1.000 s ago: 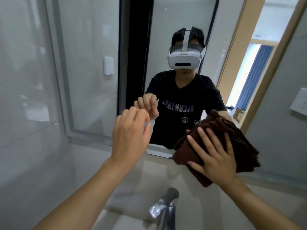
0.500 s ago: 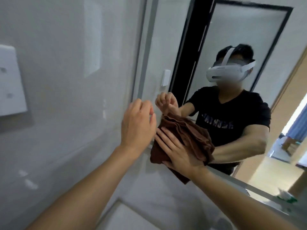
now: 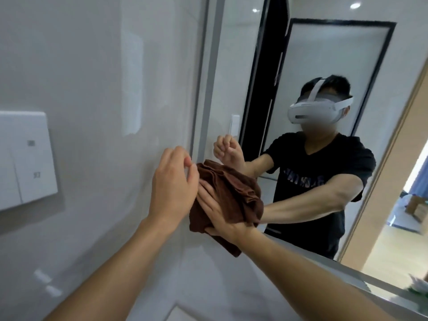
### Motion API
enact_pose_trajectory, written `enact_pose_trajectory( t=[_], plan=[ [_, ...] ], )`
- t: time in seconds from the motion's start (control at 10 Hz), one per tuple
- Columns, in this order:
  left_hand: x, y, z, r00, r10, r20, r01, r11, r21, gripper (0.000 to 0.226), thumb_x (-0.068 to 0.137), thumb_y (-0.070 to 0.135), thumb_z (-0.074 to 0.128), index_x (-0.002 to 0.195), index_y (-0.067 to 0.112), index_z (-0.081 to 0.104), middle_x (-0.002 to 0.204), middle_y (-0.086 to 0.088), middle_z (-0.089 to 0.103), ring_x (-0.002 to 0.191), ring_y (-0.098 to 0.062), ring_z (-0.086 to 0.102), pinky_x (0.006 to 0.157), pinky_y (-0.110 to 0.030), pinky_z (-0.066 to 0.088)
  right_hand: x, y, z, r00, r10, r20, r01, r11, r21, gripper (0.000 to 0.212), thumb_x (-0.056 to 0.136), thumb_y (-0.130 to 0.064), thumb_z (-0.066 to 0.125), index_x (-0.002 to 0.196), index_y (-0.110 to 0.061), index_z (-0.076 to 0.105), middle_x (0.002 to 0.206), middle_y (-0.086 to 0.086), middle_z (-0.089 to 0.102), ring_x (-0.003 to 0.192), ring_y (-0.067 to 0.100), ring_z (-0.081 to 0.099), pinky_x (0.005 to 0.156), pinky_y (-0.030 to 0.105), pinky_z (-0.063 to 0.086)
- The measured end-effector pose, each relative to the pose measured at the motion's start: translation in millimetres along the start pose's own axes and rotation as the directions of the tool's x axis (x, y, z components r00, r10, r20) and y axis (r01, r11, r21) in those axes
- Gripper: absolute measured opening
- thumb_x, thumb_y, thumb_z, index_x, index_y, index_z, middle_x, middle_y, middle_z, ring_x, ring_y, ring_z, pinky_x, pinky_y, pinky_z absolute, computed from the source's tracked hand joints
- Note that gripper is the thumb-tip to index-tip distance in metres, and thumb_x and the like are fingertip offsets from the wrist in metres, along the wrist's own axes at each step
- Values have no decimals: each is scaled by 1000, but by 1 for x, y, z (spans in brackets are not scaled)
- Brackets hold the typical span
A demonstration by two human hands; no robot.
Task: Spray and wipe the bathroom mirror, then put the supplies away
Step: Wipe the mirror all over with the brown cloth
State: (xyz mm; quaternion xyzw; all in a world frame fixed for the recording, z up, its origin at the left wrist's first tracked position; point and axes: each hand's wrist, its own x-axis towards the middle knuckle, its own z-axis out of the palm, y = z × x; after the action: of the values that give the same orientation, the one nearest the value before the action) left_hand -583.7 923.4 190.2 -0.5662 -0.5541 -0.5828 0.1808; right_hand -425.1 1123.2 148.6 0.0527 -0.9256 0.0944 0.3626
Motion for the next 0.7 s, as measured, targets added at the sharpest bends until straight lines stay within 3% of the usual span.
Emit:
enact_pose_trajectory(
  t=[0.1, 0.2, 0.3, 0.5, 0.6, 0.7],
  plan=[
    [13, 2, -12, 999, -6, -31, 6, 1000, -3, 15, 85, 6, 55, 78, 12, 44, 77, 1, 45, 64, -9, 39, 60, -17, 28, 53, 89, -32, 975, 207, -78, -78, 652, 754, 14, 90, -7, 63, 87, -8, 50, 81, 9, 46, 65, 20, 47, 56, 31, 33],
    [21, 3, -24, 998, 28, -52, -28, 1000, 9, 17, 82, 4, 54, 75, 12, 41, 73, 2, 42, 63, -5, 39, 62, -11, 32, 77, 95, -33, 840, 459, -289, -78, 630, 772, 12, 88, -7, 62, 85, -8, 51, 81, 9, 48, 65, 21, 47, 55, 32, 32],
    [28, 3, -31, 997, 55, -49, -55, 998, -5, 19, 81, 3, 52, 73, 13, 38, 71, 4, 39, 64, -5, 38, 62, -12, 32, 89, 100, -36, 809, 422, -410, 8, 688, 725, 15, 87, -10, 64, 83, -10, 50, 78, 8, 49, 64, 21, 49, 56, 33, 31],
    [38, 9, -33, 997, 67, -39, -69, 996, -49, 20, 83, 4, 50, 73, 14, 35, 72, 5, 36, 63, -11, 36, 58, -21, 29, 85, 94, -55, 866, 280, -414, 3, 825, 565, 18, 88, -12, 66, 83, -10, 49, 79, 6, 51, 66, 20, 52, 58, 31, 33],
    [42, 19, -29, 996, 78, -33, -79, 996, -29, 17, 81, 12, 46, 72, 19, 33, 70, 8, 35, 61, -11, 35, 55, -23, 24, 91, 18, -46, 972, -35, -233, 19, 997, -72, 42, 88, -31, 70, 109, 1, 52, 114, 16, 63, 106, 31, 62, 89, 44, 45],
    [49, 33, -27, 996, 61, -60, -64, 996, -59, 18, 80, 13, 45, 71, 20, 31, 65, 8, 34, 59, -7, 36, 52, -18, 27, 118, -51, -50, 983, 172, 67, -27, 491, -870, 112, 73, -59, 76, 154, 4, 31, 163, 18, 27, 155, 32, 16, 126, 51, 12]
  ],
)
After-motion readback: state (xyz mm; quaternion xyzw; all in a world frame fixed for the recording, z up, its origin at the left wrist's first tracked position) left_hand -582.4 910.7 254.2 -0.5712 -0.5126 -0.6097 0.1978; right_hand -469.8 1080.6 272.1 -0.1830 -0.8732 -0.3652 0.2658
